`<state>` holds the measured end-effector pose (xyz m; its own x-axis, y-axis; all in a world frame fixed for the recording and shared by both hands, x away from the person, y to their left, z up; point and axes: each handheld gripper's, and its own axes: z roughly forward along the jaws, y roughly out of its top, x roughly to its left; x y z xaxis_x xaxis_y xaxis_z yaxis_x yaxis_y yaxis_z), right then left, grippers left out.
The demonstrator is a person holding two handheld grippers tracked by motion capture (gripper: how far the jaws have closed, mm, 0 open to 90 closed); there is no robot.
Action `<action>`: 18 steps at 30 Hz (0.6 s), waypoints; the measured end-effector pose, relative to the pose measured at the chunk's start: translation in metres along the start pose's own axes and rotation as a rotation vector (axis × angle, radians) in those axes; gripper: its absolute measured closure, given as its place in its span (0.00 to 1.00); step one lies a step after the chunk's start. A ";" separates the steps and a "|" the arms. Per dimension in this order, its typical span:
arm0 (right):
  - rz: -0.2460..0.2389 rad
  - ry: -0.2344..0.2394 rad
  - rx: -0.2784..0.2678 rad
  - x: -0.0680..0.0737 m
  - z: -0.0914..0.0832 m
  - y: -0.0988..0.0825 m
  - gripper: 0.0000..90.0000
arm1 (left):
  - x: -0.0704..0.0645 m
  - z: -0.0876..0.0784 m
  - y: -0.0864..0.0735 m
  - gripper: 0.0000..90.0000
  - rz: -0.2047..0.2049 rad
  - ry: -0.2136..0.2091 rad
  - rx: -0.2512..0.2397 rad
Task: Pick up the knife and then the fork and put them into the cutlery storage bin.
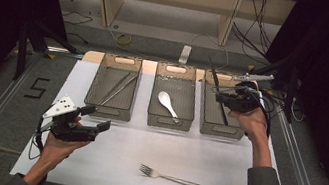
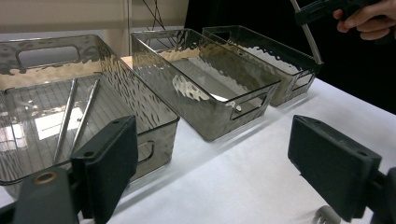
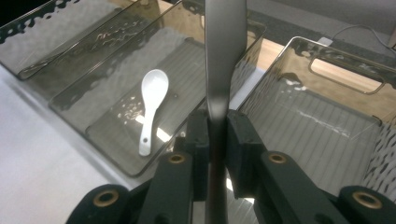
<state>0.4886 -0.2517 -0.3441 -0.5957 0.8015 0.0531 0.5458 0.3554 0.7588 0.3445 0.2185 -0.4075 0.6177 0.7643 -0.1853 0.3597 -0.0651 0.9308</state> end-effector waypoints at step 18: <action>0.087 -0.064 0.009 -0.015 0.025 0.005 0.90 | 0.000 -0.001 0.000 0.17 0.005 0.001 -0.001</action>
<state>0.5154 -0.2496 -0.3574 -0.5072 0.8584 0.0768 0.5992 0.2871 0.7474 0.3442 0.2191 -0.4072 0.6189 0.7646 -0.1800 0.3560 -0.0687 0.9319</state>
